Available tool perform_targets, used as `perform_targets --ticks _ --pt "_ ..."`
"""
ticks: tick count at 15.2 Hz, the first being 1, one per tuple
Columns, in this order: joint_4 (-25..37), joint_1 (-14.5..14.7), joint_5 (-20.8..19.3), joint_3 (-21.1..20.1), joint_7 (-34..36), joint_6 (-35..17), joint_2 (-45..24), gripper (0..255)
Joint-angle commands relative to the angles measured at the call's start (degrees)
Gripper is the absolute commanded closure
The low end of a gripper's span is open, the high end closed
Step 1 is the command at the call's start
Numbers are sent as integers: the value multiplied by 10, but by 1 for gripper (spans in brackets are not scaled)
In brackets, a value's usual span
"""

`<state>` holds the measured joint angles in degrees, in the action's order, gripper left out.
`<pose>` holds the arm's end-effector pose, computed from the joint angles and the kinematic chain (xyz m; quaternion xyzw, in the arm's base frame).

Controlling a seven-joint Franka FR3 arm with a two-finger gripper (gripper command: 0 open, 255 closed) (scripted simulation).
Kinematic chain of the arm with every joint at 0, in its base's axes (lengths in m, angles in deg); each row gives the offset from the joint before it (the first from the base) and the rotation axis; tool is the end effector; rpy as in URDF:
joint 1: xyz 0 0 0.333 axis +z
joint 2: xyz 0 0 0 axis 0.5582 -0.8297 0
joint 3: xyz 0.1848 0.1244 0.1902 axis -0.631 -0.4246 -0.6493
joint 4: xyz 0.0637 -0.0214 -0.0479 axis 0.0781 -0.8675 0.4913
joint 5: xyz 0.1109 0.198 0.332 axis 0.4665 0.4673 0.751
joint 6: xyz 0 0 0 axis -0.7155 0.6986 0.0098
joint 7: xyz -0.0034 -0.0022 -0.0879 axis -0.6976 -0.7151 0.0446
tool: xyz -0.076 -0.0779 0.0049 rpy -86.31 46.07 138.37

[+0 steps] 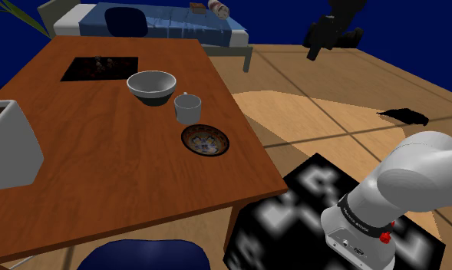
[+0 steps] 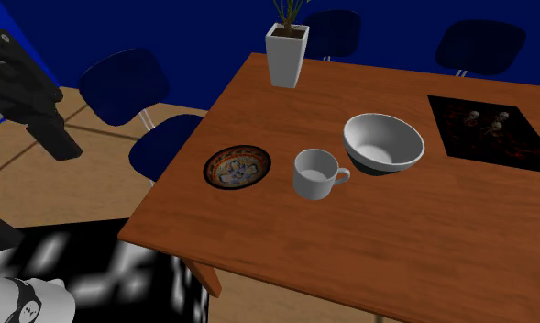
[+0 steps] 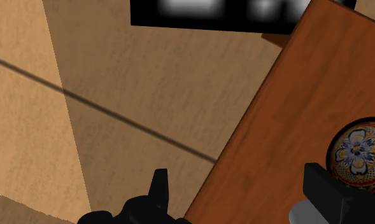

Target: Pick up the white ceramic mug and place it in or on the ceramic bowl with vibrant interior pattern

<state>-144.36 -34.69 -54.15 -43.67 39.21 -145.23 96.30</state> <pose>0.3322 0.0119 0.6063 0.9942 0.0510 0.0659 0.0688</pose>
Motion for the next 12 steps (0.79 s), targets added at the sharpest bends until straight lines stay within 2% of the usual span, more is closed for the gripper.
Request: perform_targets --ticks 1,12 --pt "0 0 0 0 0 0 0 0" --pt "24 16 29 -73 83 -141 -179 0"
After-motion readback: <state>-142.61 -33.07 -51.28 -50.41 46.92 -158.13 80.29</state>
